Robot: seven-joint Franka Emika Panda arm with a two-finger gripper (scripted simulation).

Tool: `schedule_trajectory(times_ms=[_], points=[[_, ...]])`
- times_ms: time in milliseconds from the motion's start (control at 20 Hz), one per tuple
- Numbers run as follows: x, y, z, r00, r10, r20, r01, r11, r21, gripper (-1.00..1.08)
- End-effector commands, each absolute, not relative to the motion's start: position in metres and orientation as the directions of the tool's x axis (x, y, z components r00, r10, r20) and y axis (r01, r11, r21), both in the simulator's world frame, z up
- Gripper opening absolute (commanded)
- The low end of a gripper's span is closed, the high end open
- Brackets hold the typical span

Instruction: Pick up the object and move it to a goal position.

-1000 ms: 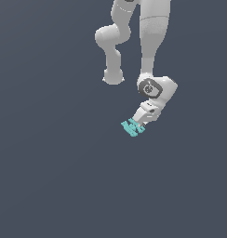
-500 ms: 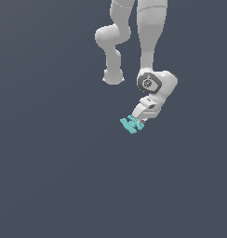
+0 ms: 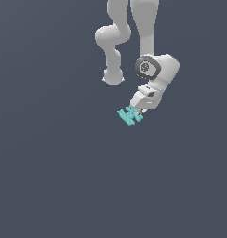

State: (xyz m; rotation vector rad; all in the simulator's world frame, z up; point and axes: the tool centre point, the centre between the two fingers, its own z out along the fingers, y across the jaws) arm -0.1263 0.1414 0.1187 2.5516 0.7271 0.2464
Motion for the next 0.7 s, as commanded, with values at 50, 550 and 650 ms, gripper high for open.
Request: schedule_trajectory(times_ms=[50, 550, 650], points=[[-0.13, 0.133, 0.148, 0.843, 0.536, 0.041, 0.452, -0.748, 0.486, -1.0], [-0.141, 0.109, 0.239, 0.843, 0.536, 0.039, 0.453, -0.749, 0.483, -1.0], [-0.143, 0.104, 0.26, 0.843, 0.536, 0.039, 0.454, -0.749, 0.482, -1.0]])
